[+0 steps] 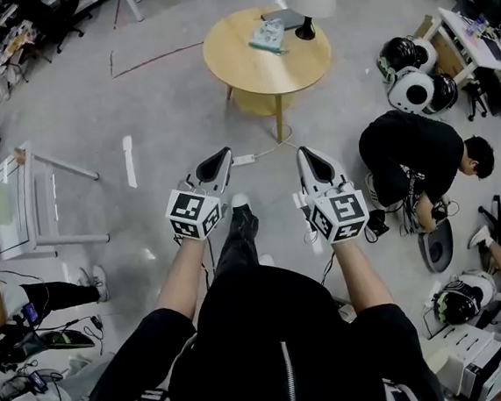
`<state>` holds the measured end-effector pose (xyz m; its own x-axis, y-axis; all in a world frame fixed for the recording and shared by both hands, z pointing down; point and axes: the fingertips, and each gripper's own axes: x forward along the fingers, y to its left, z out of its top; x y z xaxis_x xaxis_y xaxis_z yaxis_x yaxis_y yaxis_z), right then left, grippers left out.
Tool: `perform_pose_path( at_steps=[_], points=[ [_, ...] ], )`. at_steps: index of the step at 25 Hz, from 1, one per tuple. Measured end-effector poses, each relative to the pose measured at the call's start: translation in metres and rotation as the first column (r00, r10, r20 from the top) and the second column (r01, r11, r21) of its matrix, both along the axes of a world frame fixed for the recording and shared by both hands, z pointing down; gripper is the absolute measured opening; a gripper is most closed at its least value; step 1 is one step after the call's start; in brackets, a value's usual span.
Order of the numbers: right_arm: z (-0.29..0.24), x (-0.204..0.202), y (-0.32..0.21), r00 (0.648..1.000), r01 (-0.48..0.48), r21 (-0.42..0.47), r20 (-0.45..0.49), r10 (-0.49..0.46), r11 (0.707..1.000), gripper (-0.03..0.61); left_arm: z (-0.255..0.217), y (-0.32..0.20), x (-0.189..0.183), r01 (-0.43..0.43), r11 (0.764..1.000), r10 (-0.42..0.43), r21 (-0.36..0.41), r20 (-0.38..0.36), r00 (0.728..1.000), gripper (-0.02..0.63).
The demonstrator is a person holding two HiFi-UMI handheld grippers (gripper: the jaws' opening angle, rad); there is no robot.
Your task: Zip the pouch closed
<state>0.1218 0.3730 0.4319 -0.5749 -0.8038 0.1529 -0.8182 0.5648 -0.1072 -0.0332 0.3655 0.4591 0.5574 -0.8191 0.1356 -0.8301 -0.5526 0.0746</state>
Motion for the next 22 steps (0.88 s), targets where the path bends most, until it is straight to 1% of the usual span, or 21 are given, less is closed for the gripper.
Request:
perform_pose_path(
  at_steps=[4,7,10,17,20,22],
  points=[
    [0.007,-0.004,-0.045,1.0,-0.012,-0.014,-0.002,0.012,1.0,0.003,0.008,-0.049,-0.002,-0.016,1.0,0.016,-0.012,-0.006,1.0,0.005],
    [0.008,-0.012,-0.089,1.0,-0.018,-0.02,-0.006,0.018,1.0,0.003,0.008,-0.094,-0.007,-0.034,0.999,0.034,-0.012,-0.002,0.999,0.005],
    [0.005,-0.024,-0.137,1.0,-0.027,-0.028,-0.006,0.027,0.999,0.004,0.006,-0.142,-0.019,-0.047,0.999,0.047,-0.016,0.004,0.999,0.005],
    [-0.004,-0.05,-0.242,0.998,-0.059,-0.013,-0.019,0.059,0.998,0.005,0.002,-0.243,-0.05,-0.081,0.997,0.081,-0.009,0.025,0.996,0.005],
    [-0.002,-0.056,-0.272,0.997,-0.077,-0.016,-0.018,0.077,0.997,0.005,0.006,-0.276,-0.056,-0.092,0.996,0.093,-0.02,0.021,0.995,0.005],
    [0.001,-0.054,-0.289,0.996,-0.085,-0.023,-0.024,0.085,0.996,0.005,0.009,-0.294,-0.055,-0.1,0.995,0.101,-0.028,0.017,0.995,0.005]
  ],
)
